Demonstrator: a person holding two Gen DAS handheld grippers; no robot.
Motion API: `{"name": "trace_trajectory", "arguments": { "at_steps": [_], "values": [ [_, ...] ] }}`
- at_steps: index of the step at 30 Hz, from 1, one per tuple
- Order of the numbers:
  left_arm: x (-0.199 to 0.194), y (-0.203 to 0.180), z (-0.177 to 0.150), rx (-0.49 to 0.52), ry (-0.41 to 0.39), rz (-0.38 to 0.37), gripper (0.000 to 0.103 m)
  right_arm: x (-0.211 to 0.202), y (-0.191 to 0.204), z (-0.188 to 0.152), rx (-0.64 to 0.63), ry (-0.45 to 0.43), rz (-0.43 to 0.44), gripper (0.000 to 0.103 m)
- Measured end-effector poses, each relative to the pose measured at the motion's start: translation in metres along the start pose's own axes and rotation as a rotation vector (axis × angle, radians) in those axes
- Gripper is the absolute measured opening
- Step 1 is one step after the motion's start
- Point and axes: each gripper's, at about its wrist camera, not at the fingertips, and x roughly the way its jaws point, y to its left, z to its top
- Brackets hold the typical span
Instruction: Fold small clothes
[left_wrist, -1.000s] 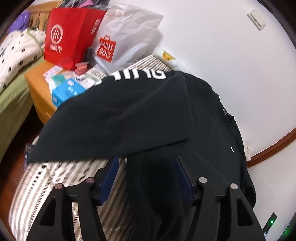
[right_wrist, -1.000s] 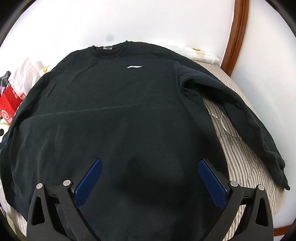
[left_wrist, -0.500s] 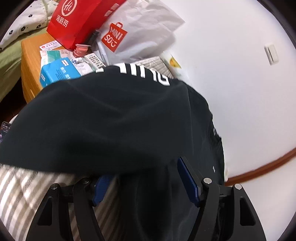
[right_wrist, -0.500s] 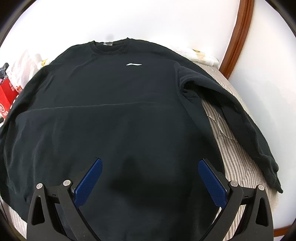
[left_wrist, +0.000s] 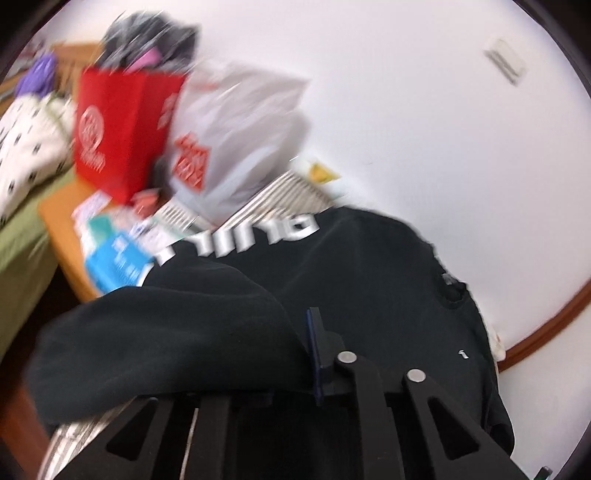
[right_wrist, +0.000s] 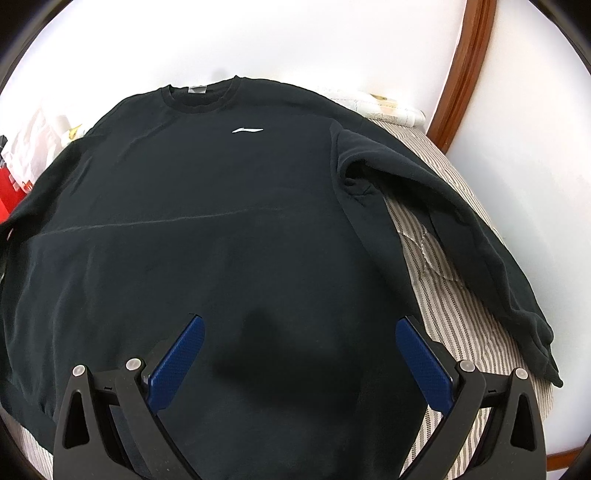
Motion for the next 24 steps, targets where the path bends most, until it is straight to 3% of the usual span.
{"name": "trace_trajectory", "arguments": {
  "at_steps": [5, 9, 12, 15, 18, 24],
  "values": [
    [-0.006, -0.076, 0.013, 0.183, -0.029, -0.105, 0.008, -0.012, -0.008, 0.004, 0.011, -0.047, 0.021, 0.102],
    [0.012, -0.146, -0.006, 0.348, 0.044, -0.186, 0.008, -0.021, -0.012, 0.003, -0.005, -0.078, -0.007, 0.102],
    [0.037, -0.186, -0.038, 0.475, 0.117, -0.188, 0.008, -0.025, -0.018, 0.000, -0.001, -0.083, -0.025, 0.102],
    [0.069, -0.214, -0.077, 0.591, 0.218, -0.123, 0.008, -0.027, -0.026, -0.008, 0.007, -0.073, -0.031, 0.102],
    [0.085, -0.214, -0.096, 0.587, 0.285, -0.116, 0.009, -0.026, -0.029, -0.014, -0.012, -0.067, -0.050, 0.102],
    [0.074, -0.198, -0.101, 0.483, 0.353, -0.192, 0.033, -0.021, -0.025, -0.008, -0.047, -0.063, -0.043, 0.101]
  ]
}}
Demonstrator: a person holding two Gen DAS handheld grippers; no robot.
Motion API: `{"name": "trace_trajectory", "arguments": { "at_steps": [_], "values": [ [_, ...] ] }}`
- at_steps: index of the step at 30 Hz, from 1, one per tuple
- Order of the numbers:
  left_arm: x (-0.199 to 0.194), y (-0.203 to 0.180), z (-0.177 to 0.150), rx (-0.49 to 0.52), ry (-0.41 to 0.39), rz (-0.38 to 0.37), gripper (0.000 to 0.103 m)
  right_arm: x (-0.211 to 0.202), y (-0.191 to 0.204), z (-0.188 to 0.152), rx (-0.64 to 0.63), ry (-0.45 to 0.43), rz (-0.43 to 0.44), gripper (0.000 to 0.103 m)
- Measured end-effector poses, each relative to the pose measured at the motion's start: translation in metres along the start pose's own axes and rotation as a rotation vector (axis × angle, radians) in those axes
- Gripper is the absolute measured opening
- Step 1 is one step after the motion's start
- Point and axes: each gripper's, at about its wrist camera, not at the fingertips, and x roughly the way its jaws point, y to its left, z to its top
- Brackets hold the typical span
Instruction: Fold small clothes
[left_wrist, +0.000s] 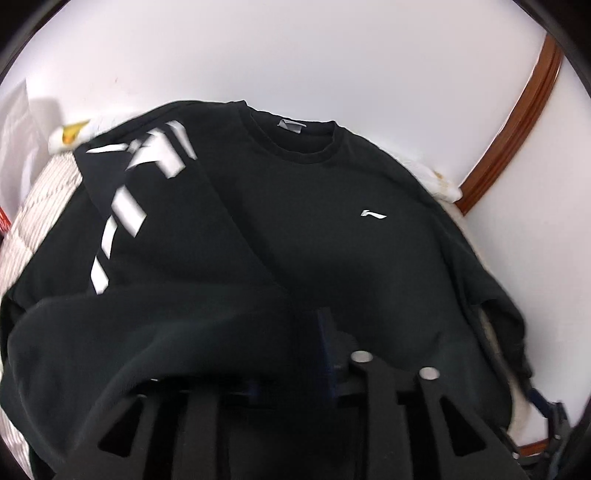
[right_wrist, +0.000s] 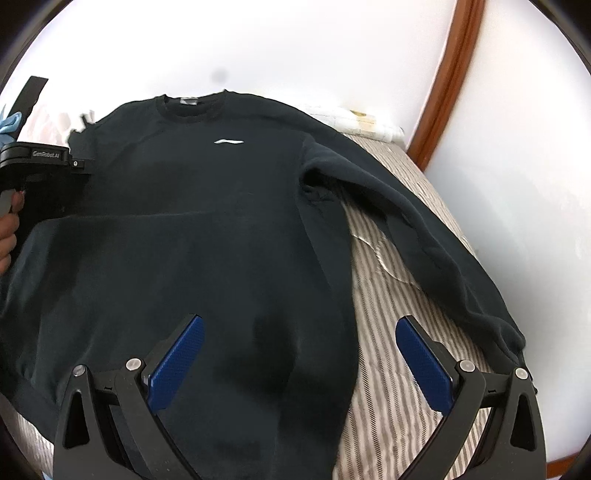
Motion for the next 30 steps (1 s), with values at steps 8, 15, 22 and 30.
{"name": "trace_trajectory", "arguments": {
  "at_steps": [8, 15, 22, 30],
  "values": [
    [-0.085, 0.039, -0.024, -0.073, -0.125, -0.071, 0.069, -0.008, 0.060, 0.035, -0.056, -0.043, 0.200, 0.059],
    [-0.155, 0.112, -0.053, -0.140, -0.210, 0.141, 0.078, -0.022, 0.158, 0.060, -0.209, -0.105, 0.329, 0.057],
    [-0.167, 0.176, -0.073, -0.209, -0.162, 0.251, 0.078, -0.010, 0.258, 0.076, -0.392, -0.159, 0.312, 0.062],
    [-0.135, 0.210, -0.080, -0.257, -0.110, 0.238, 0.078, 0.024, 0.304, 0.072, -0.623, -0.238, 0.080, 0.062]
  ]
}}
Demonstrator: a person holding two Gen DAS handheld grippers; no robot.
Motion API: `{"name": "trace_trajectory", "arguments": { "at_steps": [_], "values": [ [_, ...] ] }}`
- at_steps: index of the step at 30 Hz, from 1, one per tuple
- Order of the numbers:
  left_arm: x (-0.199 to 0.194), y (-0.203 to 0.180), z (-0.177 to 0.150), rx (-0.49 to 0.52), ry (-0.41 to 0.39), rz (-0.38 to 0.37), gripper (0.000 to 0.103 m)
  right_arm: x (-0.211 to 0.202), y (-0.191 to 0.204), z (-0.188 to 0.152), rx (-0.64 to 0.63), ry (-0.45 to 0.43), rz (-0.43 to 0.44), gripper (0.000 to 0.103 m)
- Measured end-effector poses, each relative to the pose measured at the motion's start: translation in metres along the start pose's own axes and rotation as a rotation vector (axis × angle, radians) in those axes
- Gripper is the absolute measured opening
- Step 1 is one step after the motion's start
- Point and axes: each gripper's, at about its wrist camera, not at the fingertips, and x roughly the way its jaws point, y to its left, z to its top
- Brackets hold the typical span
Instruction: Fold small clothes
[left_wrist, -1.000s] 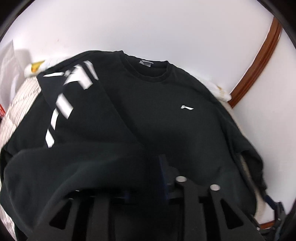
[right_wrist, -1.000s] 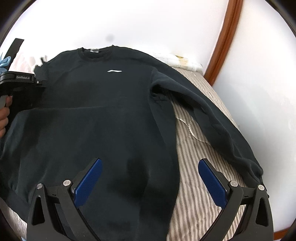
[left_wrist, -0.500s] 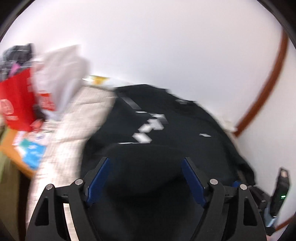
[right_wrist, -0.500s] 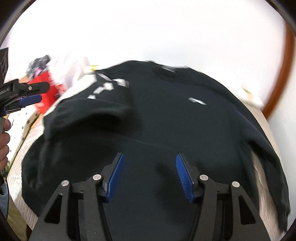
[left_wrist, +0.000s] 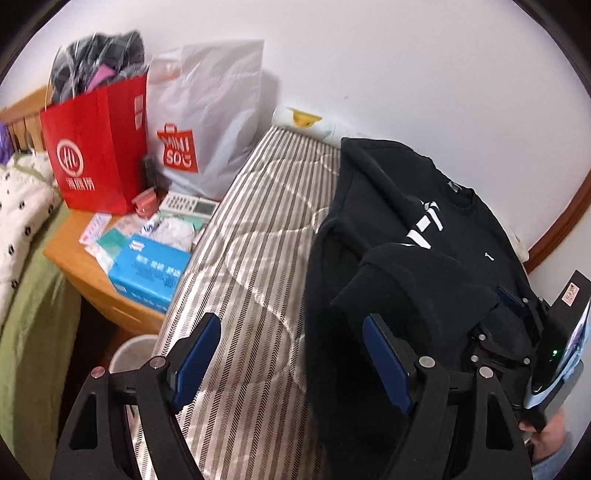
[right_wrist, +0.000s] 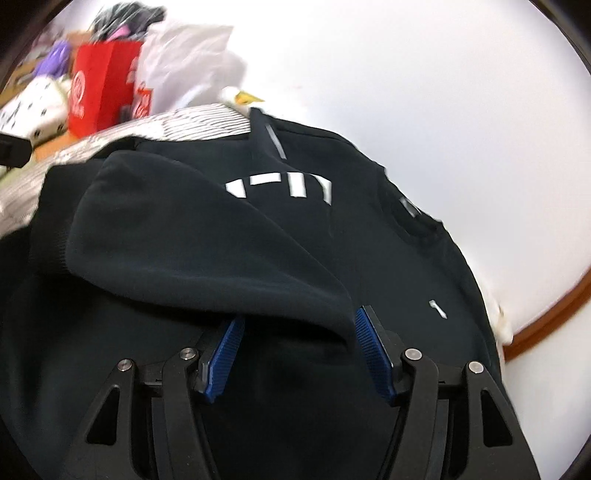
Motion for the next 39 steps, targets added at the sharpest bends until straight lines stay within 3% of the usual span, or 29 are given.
{"name": "trace_trajectory", "arguments": {
  "at_steps": [3, 5, 6, 7, 11, 14, 16, 19, 23, 28, 30, 39],
  "values": [
    [0.009, 0.004, 0.002, -0.019, 0.009, -0.009, 0.078, 0.004, 0.006, 0.011, -0.017, -0.040, 0.022, 0.059],
    [0.014, 0.004, 0.003, -0.027, 0.017, -0.008, 0.078, 0.002, 0.011, 0.019, -0.017, -0.099, 0.056, 0.033],
    [0.015, 0.003, 0.004, -0.027, 0.019, -0.005, 0.078, 0.000, 0.010, 0.021, -0.008, -0.122, 0.086, 0.009],
    [0.017, 0.001, 0.005, -0.024, 0.020, 0.000, 0.078, 0.001, 0.005, 0.023, 0.025, -0.122, 0.133, 0.009],
    [0.027, -0.007, 0.006, 0.015, 0.042, 0.053, 0.078, 0.001, -0.052, 0.021, 0.338, -0.120, 0.240, 0.009],
    [0.046, -0.017, 0.000, 0.078, 0.114, 0.157, 0.078, 0.001, -0.107, 0.003, 0.581, -0.119, 0.260, 0.009],
    [0.057, -0.018, -0.006, 0.091, 0.143, 0.193, 0.078, 0.002, -0.130, -0.008, 0.653, -0.121, 0.251, 0.009],
    [0.055, -0.021, -0.009, 0.101, 0.124, 0.212, 0.078, 0.009, -0.154, -0.023, 0.663, -0.065, 0.178, 0.010],
    [0.054, -0.019, -0.009, 0.088, 0.124, 0.209, 0.078, 0.021, -0.176, -0.041, 0.694, -0.010, 0.177, 0.014],
    [0.055, -0.020, -0.007, 0.076, 0.138, 0.216, 0.078, 0.026, -0.184, -0.071, 0.674, 0.074, 0.174, 0.043],
    [0.055, -0.021, -0.006, 0.070, 0.136, 0.204, 0.078, 0.021, -0.179, -0.082, 0.620, 0.104, 0.154, 0.048],
    [0.051, -0.037, -0.005, 0.077, 0.124, 0.183, 0.077, -0.025, -0.176, -0.102, 0.562, 0.076, 0.136, 0.052]
  ]
}}
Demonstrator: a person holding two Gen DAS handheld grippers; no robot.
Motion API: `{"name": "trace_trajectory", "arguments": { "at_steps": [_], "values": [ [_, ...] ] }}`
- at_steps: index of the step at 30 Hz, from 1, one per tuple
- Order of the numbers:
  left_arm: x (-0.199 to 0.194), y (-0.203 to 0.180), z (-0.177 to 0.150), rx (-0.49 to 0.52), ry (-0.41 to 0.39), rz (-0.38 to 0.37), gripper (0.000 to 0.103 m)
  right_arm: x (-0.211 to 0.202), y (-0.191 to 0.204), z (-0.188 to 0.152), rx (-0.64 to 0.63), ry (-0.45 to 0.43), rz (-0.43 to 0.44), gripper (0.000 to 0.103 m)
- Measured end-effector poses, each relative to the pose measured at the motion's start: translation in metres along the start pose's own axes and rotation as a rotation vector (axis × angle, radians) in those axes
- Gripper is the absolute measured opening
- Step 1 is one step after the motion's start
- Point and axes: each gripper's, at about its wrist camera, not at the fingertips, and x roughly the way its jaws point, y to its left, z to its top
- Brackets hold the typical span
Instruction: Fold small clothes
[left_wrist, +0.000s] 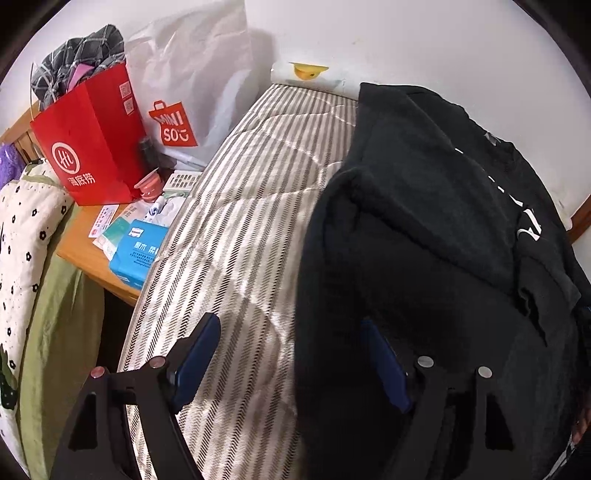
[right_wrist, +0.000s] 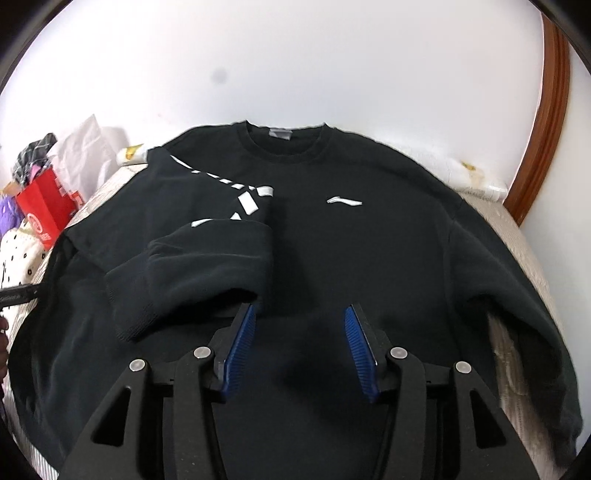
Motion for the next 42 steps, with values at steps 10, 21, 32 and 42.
{"name": "trace_trajectory", "arguments": {
  "at_steps": [10, 21, 32, 42],
  "values": [
    [-0.013, -0.003, -0.006, -0.001, -0.012, -0.039, 0.077, -0.006, 0.088, 0.005, -0.153, -0.067, 0.206, 0.077],
    [-0.009, -0.011, -0.005, 0.063, -0.034, -0.059, 0.077, 0.073, 0.135, 0.007, -0.249, 0.069, 0.124, 0.071],
    [-0.007, -0.024, 0.003, 0.088, -0.072, -0.054, 0.077, 0.024, 0.049, 0.029, -0.091, -0.065, 0.135, 0.027],
    [-0.002, -0.025, 0.007, 0.065, -0.065, -0.044, 0.077, 0.029, -0.104, 0.023, 0.168, -0.047, -0.065, 0.022]
  ]
}}
